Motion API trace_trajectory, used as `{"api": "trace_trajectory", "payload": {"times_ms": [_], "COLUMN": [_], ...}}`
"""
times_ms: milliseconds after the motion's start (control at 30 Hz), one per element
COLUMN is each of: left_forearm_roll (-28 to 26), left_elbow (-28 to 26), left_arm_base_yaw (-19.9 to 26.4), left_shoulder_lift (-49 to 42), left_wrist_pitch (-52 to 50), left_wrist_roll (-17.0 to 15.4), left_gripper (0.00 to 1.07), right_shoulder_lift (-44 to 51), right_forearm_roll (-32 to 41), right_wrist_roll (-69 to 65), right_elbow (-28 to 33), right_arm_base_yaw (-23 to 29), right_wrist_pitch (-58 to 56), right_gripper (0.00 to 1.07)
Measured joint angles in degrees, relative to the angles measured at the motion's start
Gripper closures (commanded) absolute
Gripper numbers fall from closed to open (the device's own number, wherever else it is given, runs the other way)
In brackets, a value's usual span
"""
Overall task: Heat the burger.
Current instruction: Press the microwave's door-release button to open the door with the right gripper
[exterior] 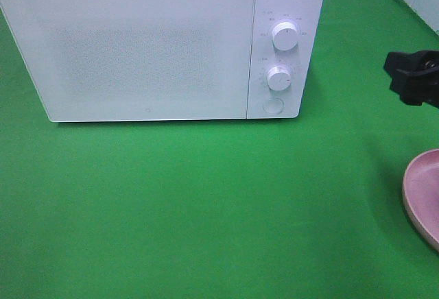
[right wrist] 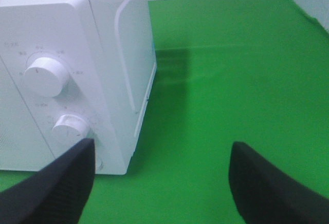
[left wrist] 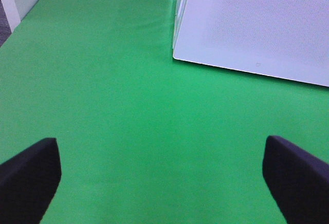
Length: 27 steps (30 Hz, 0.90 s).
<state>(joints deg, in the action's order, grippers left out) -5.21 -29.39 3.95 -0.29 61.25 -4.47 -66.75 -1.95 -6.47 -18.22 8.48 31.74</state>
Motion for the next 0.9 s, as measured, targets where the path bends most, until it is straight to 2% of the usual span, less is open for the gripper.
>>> {"api": "trace_trajectory", "payload": {"times_ms": [33, 67, 100, 133, 167, 233, 267, 300, 333, 367, 400, 433, 467, 500, 600, 667, 900], "left_forearm_roll": [0.00, 0.00, 0.00, 0.00, 0.00, 0.00, 0.00, 0.00, 0.00, 0.00, 0.00, 0.00, 0.00, 0.00, 0.00, 0.00, 0.00], "left_elbow": [0.00, 0.00, 0.00, 0.00, 0.00, 0.00, 0.00, 0.00, 0.00, 0.00, 0.00, 0.00, 0.00, 0.00, 0.00, 0.00, 0.00], "left_arm_base_yaw": [0.00, 0.00, 0.00, 0.00, 0.00, 0.00, 0.00, 0.00, 0.00, 0.00, 0.00, 0.00, 0.00, 0.00, 0.00, 0.00, 0.00], "left_shoulder_lift": [0.00, 0.00, 0.00, 0.00, 0.00, 0.00, 0.00, 0.00, 0.00, 0.00, 0.00, 0.00, 0.00, 0.00, 0.00, 0.00, 0.00], "left_wrist_pitch": [0.00, 0.00, 0.00, 0.00, 0.00, 0.00, 0.00, 0.00, 0.00, 0.00, 0.00, 0.00, 0.00, 0.00, 0.00, 0.00, 0.00], "left_wrist_roll": [0.00, 0.00, 0.00, 0.00, 0.00, 0.00, 0.00, 0.00, 0.00, -0.06, -0.06, -0.06, -0.06, -0.06, -0.06, -0.06, -0.06], "left_gripper": [0.07, 0.07, 0.07, 0.07, 0.07, 0.07, 0.07, 0.07, 0.07, 0.07, 0.07, 0.07, 0.07, 0.07, 0.07, 0.07, 0.07], "right_shoulder_lift": [0.00, -1.89, -1.89, -3.38, -3.38, -6.76, -6.76, -8.71, -8.71, -10.71, -10.71, -12.49, -12.49, -14.21, -15.13, -18.11, -21.66], "right_forearm_roll": [0.00, 2.92, 2.92, 6.88, 6.88, 17.59, 17.59, 22.57, 22.57, 27.85, 27.85, 32.95, 32.95, 36.73, 38.96, 45.26, 47.50], "right_wrist_roll": [0.00, 3.27, 3.27, 8.31, 8.31, 18.85, 18.85, 24.47, 24.47, 29.28, 29.28, 32.89, 32.89, 35.41, 36.44, 36.84, 35.35], "right_elbow": [0.00, 0.00, 0.00, 0.11, 0.11, 0.11, 0.11, 0.11, 0.11, 0.11, 0.11, 0.11, 0.11, 0.06, 0.06, 0.06, -0.57], "right_arm_base_yaw": [0.00, 2.98, 2.98, 6.25, 6.25, 13.58, 13.58, 16.79, 16.79, 20.11, 20.11, 22.98, 22.98, 25.78, 27.33, 32.37, 36.73], "right_wrist_pitch": [0.00, 1.20, 1.20, 2.46, 2.46, 6.42, 6.42, 9.28, 9.28, 12.66, 12.66, 15.87, 15.87, 19.19, 21.03, 26.01, 26.81], "right_gripper": [0.37, 0.37, 0.37, 0.37, 0.37, 0.37, 0.37, 0.37, 0.37, 0.37, 0.37, 0.37, 0.37, 0.37, 0.37, 0.37, 0.37]}}
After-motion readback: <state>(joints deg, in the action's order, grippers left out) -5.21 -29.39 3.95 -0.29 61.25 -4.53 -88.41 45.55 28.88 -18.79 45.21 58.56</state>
